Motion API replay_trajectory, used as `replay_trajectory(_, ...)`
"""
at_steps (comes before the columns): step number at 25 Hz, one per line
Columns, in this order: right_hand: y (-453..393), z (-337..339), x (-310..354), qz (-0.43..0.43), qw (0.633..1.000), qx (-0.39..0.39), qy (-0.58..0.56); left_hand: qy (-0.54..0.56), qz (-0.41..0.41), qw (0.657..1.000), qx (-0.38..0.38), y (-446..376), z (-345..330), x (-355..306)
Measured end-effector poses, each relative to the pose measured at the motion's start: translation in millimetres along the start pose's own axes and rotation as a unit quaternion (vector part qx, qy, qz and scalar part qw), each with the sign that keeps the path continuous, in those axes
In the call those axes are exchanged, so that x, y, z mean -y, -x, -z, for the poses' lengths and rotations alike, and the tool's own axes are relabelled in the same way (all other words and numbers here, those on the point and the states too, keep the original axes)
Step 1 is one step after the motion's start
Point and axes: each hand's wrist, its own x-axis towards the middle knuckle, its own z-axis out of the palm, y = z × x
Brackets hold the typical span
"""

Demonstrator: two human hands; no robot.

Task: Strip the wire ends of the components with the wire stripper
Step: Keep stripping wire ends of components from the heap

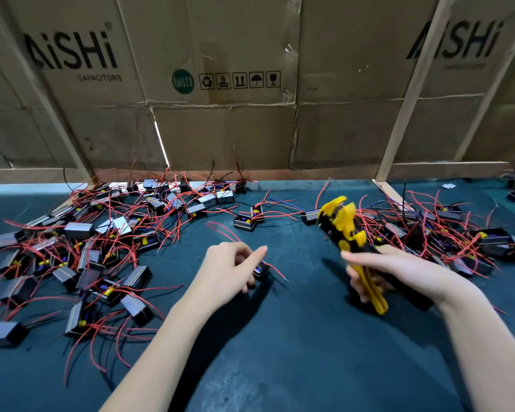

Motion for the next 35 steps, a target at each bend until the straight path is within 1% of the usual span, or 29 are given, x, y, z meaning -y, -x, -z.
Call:
replay_trajectory(1, -3.0, 2.4, -0.7, -0.006, 0.997, -0.069, -0.038, 0.036, -0.033, 0.999, 0.013, 0.6, -3.3, -3.0)
replay_trajectory(2, -6.4, 4.3, -2.6, 0.000, 0.988, -0.135, -0.071, 0.034, -0.074, 0.997, 0.001, 1.6, -4.6, -4.5)
replay_trajectory(4, -12.6, 7.0, -7.8, 0.034, 0.963, -0.252, -0.090, -0.019, -0.155, 0.986, -0.054, 1.7, -5.9, -0.3)
replay_trajectory(5, -14.2, 5.7, -8.6, 0.055, 0.952, -0.289, -0.082, -0.052, -0.187, 0.979, -0.058, 0.6, -7.6, 3.3)
replay_trajectory(6, -15.0, 2.0, -7.9, 0.076, 0.947, -0.303, -0.079, -0.081, -0.218, 0.972, -0.041, -0.9, -9.2, 6.2)
replay_trajectory(7, -14.8, -2.3, -6.0, 0.095, 0.948, -0.292, -0.088, -0.107, -0.243, 0.964, -0.021, -3.0, -11.4, 7.8)
replay_trajectory(9, -13.0, -11.6, -0.7, 0.129, 0.957, -0.240, -0.101, -0.161, -0.284, 0.945, -0.004, -5.3, -16.0, 7.3)
replay_trajectory(10, -12.9, -16.2, 1.3, 0.152, 0.959, -0.225, -0.081, -0.186, -0.289, 0.939, -0.013, -5.7, -17.1, 7.0)
replay_trajectory(11, -13.4, -19.5, 1.9, 0.178, 0.958, -0.223, -0.035, -0.202, -0.285, 0.936, -0.030, -5.1, -16.7, 5.7)
replay_trajectory(12, -14.9, -22.3, 1.0, 0.206, 0.949, -0.237, 0.035, -0.205, -0.273, 0.939, -0.048, -4.2, -15.8, 4.6)
replay_trajectory(13, -17.4, -25.0, -1.2, 0.227, 0.929, -0.267, 0.119, -0.192, -0.258, 0.945, -0.058, -3.2, -15.0, 5.1)
replay_trajectory(14, -20.2, -28.1, -4.2, 0.240, 0.896, -0.313, 0.204, -0.155, -0.241, 0.956, -0.063, -2.0, -14.7, 5.9)
replay_trajectory(15, -22.2, -31.9, -7.0, 0.240, 0.853, -0.363, 0.287, -0.101, -0.217, 0.969, -0.067, -0.2, -15.1, 5.7)
replay_trajectory(17, -26.5, -38.9, -12.3, 0.200, 0.765, -0.441, 0.424, 0.002, -0.165, 0.983, -0.083, 1.3, -15.6, 4.3)
replay_trajectory(18, -28.9, -39.6, -15.3, 0.168, 0.743, -0.457, 0.459, 0.030, -0.148, 0.984, -0.093, 1.4, -15.3, 3.4)
replay_trajectory(20, -32.1, -37.1, -21.8, 0.104, 0.735, -0.462, 0.486, 0.057, -0.132, 0.985, -0.098, 1.9, -14.2, 1.7)
replay_trajectory(22, -34.3, -33.8, -26.1, 0.068, 0.730, -0.459, 0.502, 0.072, -0.139, 0.984, -0.084, 2.9, -13.4, 0.6)
replay_trajectory(24, -36.9, -36.3, -27.3, 0.060, 0.729, -0.452, 0.510, 0.074, -0.140, 0.986, -0.061, 4.3, -15.2, 0.2)
replay_trajectory(27, -40.6, -43.2, -26.2, 0.055, 0.732, -0.442, 0.516, 0.074, -0.119, 0.989, -0.037, 4.1, -18.6, 1.8)
replay_trajectory(30, -40.0, -42.3, -25.4, 0.046, 0.731, -0.445, 0.515, 0.075, -0.114, 0.991, -0.016, 5.2, -19.0, 1.3)
replay_trajectory(33, -38.8, -39.5, -25.6, 0.042, 0.731, -0.450, 0.511, 0.075, -0.095, 0.992, 0.040, 6.8, -15.7, -1.0)
replay_trajectory(35, -38.9, -39.1, -26.0, 0.046, 0.735, -0.449, 0.506, 0.047, -0.093, 0.992, 0.070, 6.5, -12.2, -0.1)
